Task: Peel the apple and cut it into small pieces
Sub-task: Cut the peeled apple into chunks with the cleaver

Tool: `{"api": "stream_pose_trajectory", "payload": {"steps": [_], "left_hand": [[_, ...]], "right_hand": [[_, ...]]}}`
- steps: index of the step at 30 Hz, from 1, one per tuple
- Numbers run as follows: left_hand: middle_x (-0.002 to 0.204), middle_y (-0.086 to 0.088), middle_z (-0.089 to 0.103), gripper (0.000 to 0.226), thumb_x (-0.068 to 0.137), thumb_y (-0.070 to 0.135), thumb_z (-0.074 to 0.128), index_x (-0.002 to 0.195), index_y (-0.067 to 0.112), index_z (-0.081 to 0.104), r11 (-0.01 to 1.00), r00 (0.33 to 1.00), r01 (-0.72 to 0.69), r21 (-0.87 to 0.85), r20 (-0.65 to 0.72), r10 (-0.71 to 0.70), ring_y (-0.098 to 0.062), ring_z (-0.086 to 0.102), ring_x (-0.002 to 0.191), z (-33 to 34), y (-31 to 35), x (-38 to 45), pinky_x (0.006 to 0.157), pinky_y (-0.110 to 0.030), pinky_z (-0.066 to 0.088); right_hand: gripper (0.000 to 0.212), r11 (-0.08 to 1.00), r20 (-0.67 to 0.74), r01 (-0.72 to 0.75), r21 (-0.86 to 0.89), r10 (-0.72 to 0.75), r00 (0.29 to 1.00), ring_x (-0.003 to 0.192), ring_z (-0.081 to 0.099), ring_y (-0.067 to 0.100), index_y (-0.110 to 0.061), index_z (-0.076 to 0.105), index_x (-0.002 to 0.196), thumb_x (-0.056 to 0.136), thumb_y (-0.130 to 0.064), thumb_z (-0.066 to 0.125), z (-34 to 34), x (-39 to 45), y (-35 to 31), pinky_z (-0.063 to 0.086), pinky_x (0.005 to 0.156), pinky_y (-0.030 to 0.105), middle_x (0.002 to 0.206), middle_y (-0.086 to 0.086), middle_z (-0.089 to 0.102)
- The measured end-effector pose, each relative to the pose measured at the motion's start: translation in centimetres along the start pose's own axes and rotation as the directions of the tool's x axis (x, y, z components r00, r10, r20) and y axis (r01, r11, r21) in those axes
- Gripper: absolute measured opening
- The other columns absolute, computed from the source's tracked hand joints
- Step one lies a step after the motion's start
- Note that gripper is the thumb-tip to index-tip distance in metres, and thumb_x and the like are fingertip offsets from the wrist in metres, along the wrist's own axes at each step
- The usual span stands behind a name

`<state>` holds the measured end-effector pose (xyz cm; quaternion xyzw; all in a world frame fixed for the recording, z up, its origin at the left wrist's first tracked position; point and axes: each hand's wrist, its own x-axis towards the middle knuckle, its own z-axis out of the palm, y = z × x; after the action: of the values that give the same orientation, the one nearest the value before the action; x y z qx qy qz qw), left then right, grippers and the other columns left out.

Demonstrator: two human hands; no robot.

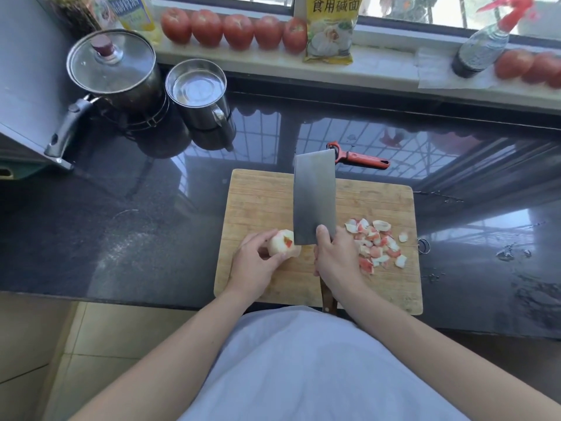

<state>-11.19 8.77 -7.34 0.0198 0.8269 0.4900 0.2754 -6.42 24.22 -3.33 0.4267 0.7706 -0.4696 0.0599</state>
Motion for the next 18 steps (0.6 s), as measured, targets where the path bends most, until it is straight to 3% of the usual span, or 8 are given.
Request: {"api": "stream_pose_trajectory", "payload": {"steps": [2,7,13,18], "left_hand": [[0.119,0.019,0.057,0.043,0.084,0.028,0.084,0.125,0.033,0.069,1.000,1.000,0.006,-0.008,-0.012,-0.006,-0.001,0.057,0.108,0.1,0.3,-0.3,0.075,-0.001,0.042],[0.115,0.013,0.057,0.035,0.080,0.035,0.087,0.107,0.033,0.066,0.997,0.996,0.070,-0.045,-0.060,-0.072,-0.010,0.061,0.102,1.1,0.7,-0.6,0.077,-0.019,0.045],[0.113,0.012,0.052,0.033,0.083,0.039,0.083,0.105,0.031,0.061,0.996,0.992,0.091,0.000,-0.084,-0.090,-0.004,0.057,0.097,1.7,1.3,-0.8,0.069,-0.013,0.037],[0.114,0.012,0.052,0.032,0.084,0.040,0.082,0.107,0.031,0.061,0.996,0.993,0.089,-0.002,-0.076,-0.089,-0.005,0.056,0.097,1.7,1.3,-0.8,0.070,-0.015,0.038]], "right_hand": [[0.043,1.000,-0.008,-0.001,0.009,0.001,1.000,0.069,0.063,0.032,-0.021,0.055,0.082,0.083,-0.057,0.032,0.1,0.1,0.1,0.057,0.066,0.057,0.071,0.008,0.061],[0.044,1.000,-0.027,0.001,0.017,0.000,1.000,0.067,0.062,0.034,-0.016,0.052,0.079,0.084,-0.055,0.032,0.4,-0.6,0.3,0.056,0.068,0.056,0.071,0.012,0.061],[0.038,0.998,-0.078,0.005,0.064,0.000,0.997,0.069,0.063,0.032,-0.016,0.051,0.078,0.090,-0.049,0.036,0.2,-0.8,0.2,0.055,0.069,0.056,0.072,0.012,0.062],[0.032,0.998,-0.063,0.005,0.057,-0.002,0.998,0.072,0.064,0.031,-0.020,0.052,0.081,0.094,-0.045,0.037,0.1,-1.0,0.1,0.056,0.071,0.056,0.074,0.008,0.062]]}}
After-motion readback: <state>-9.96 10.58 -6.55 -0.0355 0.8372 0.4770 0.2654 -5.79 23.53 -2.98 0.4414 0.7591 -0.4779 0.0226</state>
